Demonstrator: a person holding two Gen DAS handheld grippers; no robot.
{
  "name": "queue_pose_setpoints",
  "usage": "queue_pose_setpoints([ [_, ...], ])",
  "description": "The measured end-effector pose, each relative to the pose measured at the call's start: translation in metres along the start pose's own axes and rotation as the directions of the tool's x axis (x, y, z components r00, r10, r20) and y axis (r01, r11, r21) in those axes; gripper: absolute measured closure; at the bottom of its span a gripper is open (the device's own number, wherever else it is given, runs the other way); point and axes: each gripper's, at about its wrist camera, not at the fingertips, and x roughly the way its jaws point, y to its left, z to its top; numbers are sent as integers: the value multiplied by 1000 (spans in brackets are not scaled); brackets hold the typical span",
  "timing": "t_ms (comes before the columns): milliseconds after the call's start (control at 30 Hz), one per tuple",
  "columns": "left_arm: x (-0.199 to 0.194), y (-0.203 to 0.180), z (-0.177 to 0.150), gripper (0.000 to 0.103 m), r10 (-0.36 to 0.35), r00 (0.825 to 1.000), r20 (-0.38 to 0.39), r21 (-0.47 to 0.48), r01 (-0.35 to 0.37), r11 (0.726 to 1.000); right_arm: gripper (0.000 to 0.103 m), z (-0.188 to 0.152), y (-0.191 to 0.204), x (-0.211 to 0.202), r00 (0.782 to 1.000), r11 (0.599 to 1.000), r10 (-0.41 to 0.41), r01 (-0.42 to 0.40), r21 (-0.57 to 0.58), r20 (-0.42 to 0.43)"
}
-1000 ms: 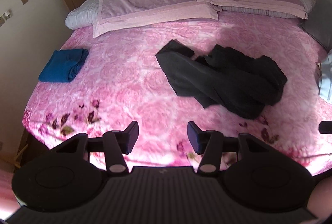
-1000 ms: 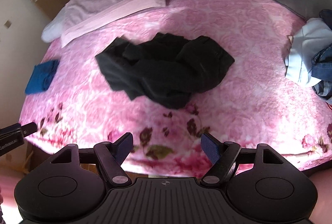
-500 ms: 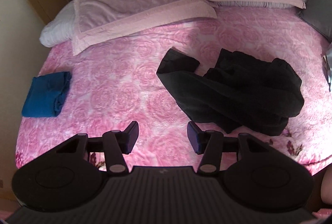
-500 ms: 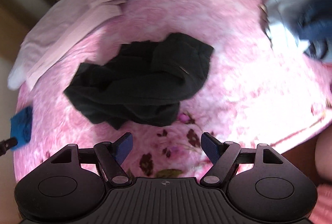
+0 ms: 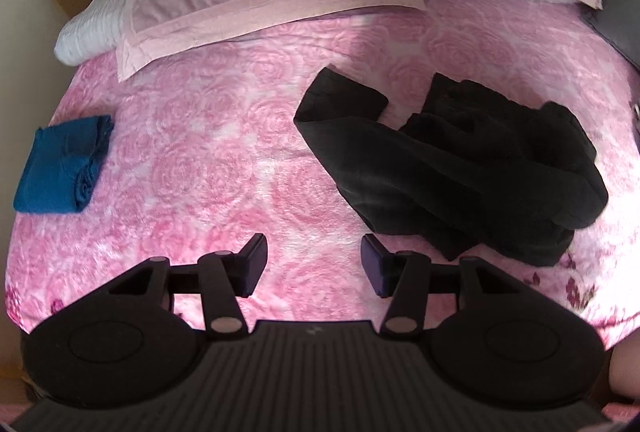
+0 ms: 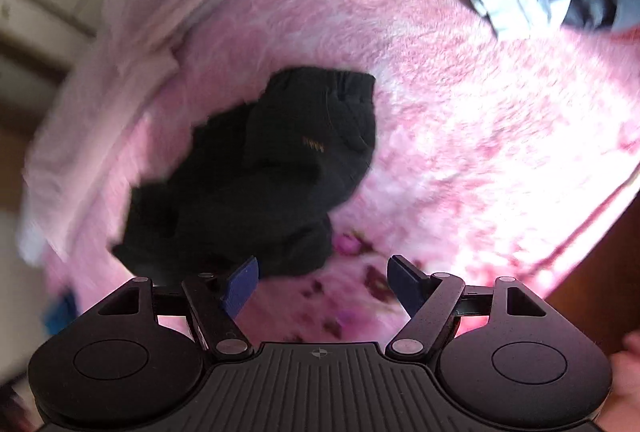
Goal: Fold clothes
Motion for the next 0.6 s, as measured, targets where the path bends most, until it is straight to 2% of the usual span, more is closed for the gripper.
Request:
queue_pose_setpoints([
  [100,16,0,-5,55,15,1000,-17,-72,-17,997,28,22,-30,19,994,983,111,-112,147,20],
  [200,35,0,-10,55,23,999,-39,-145,-29,989,28,40,-69,51,980,931,191,-200,304,61],
  [267,48,0,-13,55,22,998,-52,-187,-32,982,28,51,-92,75,972,901,218,-235,366,88],
  [467,72,5,-24,55,44,997,-63,-276,-59,959,28,77,-130,133,960,856,243,-279,435,137],
  [600,84,13,-29,55,67,996,-66,-295,-84,952,28,80,-135,167,949,851,281,-317,419,145],
])
